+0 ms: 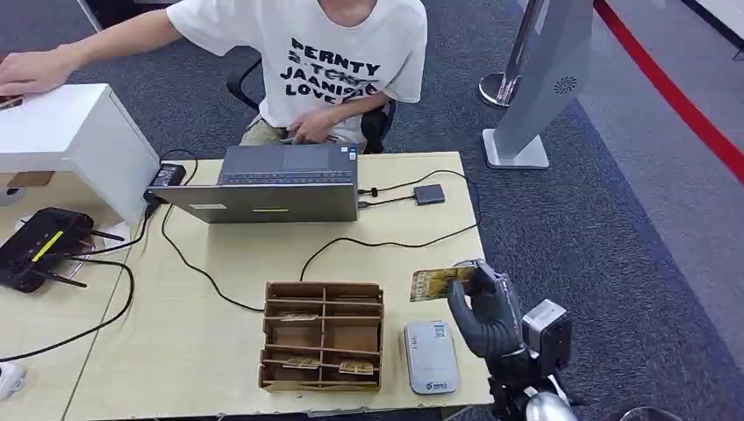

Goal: Pass the card to the sensor for recognition and then transmit it.

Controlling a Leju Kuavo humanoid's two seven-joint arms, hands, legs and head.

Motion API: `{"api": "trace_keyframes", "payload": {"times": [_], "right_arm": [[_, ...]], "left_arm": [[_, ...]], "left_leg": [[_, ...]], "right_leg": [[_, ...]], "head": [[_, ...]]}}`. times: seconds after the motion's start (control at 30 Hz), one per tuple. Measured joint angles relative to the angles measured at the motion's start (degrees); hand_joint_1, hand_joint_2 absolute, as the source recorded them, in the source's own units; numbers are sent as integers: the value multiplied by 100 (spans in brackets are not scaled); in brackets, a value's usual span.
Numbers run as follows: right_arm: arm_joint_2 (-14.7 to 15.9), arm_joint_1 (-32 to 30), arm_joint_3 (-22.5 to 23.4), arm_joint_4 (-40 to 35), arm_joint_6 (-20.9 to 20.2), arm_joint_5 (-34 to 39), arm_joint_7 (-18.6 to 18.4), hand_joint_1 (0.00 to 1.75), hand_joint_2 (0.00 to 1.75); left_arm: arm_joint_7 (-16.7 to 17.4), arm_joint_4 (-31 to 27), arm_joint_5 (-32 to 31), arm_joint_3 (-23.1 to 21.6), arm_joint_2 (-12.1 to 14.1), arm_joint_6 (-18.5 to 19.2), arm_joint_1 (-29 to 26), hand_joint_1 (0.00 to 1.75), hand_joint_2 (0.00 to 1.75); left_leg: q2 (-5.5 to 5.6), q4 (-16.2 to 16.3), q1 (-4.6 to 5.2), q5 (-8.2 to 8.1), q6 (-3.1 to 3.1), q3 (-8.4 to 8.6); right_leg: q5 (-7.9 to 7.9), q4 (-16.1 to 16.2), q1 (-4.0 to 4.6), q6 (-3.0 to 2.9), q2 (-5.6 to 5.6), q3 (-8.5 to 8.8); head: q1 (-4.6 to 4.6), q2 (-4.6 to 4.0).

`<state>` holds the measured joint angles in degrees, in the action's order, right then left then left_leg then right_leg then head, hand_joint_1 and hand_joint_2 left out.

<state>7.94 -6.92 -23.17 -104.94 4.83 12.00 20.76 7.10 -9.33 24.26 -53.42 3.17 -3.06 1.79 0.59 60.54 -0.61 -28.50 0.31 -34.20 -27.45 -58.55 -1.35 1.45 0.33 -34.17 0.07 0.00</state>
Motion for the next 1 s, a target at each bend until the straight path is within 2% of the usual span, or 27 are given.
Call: {"api": "trace_keyframes", "payload": {"times": [0.13, 0.37, 0.63, 0.77, 0.83, 1.0], "right_arm": [[94, -232, 183, -98, 6, 4, 9, 175, 175], [407, -821, 507, -157, 341, -245, -352, 175, 175], [938, -1058, 367, -85, 650, -1023, -883, 175, 175], [1012, -1240, 145, -76, 1295, -1377, -1176, 175, 175], [1095, -1305, -16, -79, 1493, -1362, -1244, 175, 175], [1272, -1274, -293, -24, 1652, -1176, -1294, 175, 175]], "left_arm": [[2, 0, 28, 0, 0, -2, -3, 0, 0], [17, 0, 136, 0, -17, -46, -47, 0, 0], [48, 0, 98, 0, -37, -101, -54, 0, 0], [563, 13, -170, -100, -652, -832, -35, 0, 0], [662, 13, -175, -140, -905, -951, -18, 0, 0], [664, 13, -195, -179, -1003, -916, 66, 0, 0]], "left_leg": [[-1, 0, 0, 0, 0, 2], [0, 0, 1, -1, 1, 0], [-3, 0, 1, -4, 4, 3], [4, 0, 13, -4, 6, 1], [13, 0, 11, -5, 8, 0], [11, 0, 15, -9, 13, 4]], "right_leg": [[0, 0, 0, 0, 1, 0], [0, 1, 0, 0, -2, 0], [0, 4, 0, 1, -1, 0], [-1, 4, -12, 2, -9, 2], [1, 8, -10, 4, -6, 4], [-1, 8, -13, 5, -6, 6]], "head": [[0, 0], [2, 0], [0, 0], [-4, 0], [9, 0], [0, 0]]}}
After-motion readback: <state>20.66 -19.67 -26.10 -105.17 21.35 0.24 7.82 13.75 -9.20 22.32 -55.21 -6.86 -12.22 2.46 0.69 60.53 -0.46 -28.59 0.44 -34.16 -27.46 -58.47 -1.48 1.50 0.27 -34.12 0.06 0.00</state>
